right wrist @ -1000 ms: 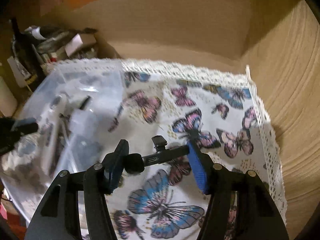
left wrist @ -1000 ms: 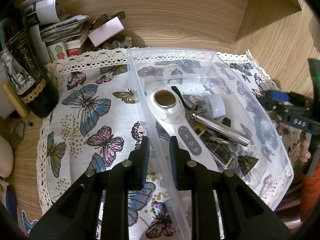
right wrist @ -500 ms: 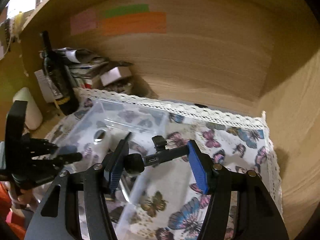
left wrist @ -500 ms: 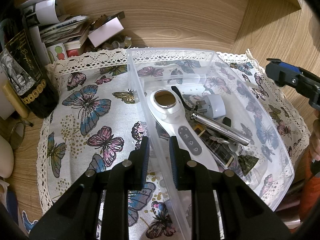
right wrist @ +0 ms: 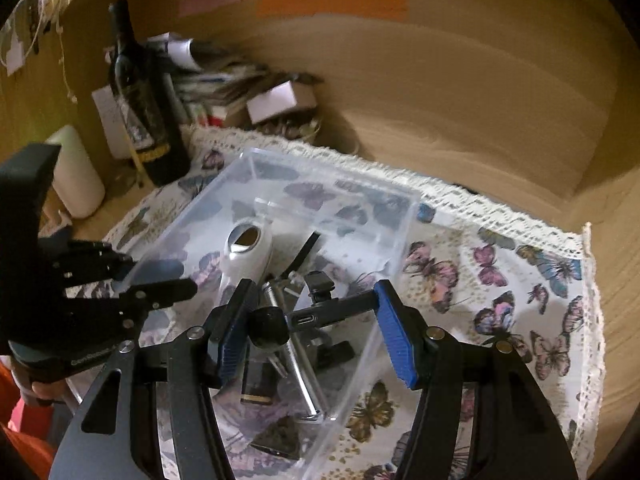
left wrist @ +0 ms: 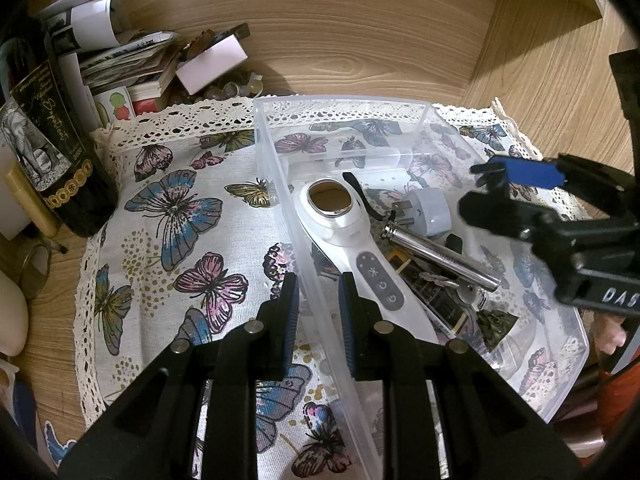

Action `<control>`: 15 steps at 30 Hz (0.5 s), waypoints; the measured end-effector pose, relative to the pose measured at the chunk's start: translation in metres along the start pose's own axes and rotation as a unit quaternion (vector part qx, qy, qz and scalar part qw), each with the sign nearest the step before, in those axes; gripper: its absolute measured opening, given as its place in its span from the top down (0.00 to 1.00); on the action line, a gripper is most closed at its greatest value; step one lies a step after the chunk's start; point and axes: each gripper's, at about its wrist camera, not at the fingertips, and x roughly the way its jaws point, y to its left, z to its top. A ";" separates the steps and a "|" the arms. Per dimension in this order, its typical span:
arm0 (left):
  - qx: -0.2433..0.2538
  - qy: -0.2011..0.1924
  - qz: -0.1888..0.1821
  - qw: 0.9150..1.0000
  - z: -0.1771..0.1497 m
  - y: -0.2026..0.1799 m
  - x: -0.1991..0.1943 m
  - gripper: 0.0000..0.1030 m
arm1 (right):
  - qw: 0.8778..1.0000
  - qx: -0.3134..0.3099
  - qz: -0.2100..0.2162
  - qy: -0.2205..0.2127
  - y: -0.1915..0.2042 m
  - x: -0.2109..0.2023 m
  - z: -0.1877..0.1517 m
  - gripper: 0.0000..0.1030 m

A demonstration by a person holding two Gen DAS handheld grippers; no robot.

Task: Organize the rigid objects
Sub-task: 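Drop the black USB charger into the clear box with the right tool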

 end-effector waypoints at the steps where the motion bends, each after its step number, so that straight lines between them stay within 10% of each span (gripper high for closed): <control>1: 0.000 0.000 0.000 1.000 0.000 0.000 0.000 0.81 | 1.000 -0.001 0.005 0.007 0.002 0.003 0.000 0.45; 15: 0.001 0.000 0.001 1.000 0.000 0.000 0.000 0.81 | 1.000 -0.027 -0.004 -0.009 0.014 -0.002 -0.002 0.35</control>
